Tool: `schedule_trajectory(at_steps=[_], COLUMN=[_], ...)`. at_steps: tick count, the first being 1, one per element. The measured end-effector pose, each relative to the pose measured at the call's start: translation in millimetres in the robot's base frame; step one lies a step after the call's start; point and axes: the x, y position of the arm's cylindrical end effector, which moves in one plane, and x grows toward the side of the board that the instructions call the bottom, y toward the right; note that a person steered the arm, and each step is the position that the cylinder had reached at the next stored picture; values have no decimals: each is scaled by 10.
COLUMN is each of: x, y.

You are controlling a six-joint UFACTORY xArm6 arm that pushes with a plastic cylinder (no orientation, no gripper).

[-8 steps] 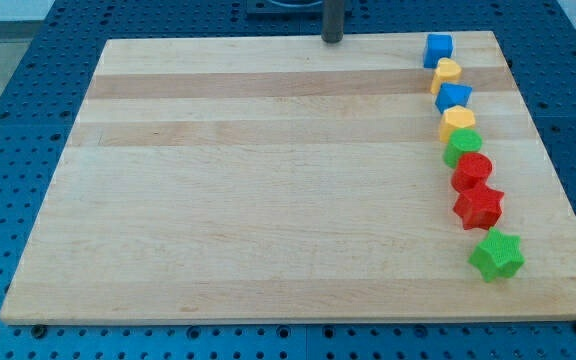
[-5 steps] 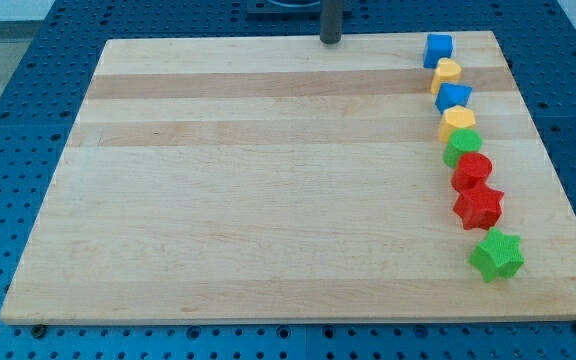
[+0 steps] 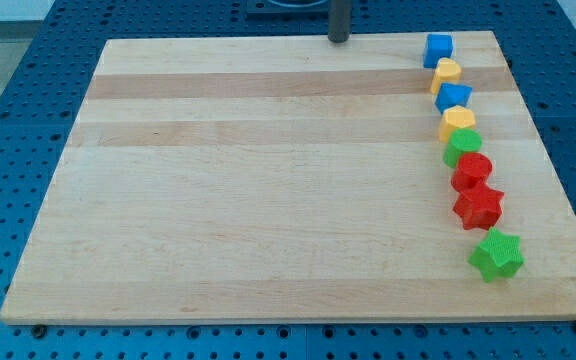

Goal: Move your arm to the bottom right corner of the board

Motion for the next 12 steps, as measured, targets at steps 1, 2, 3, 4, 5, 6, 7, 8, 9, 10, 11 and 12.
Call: schedule_trajectory(at_steps=[1,2,3,4,5,6,7,8,9,10,11,12], x=[-2,-20,-19,-14,-21,-25,-19,186,242,242,832,1679], y=[248,276,405,430,1239,1428,1703,2738,2746,2746,2745,2741])
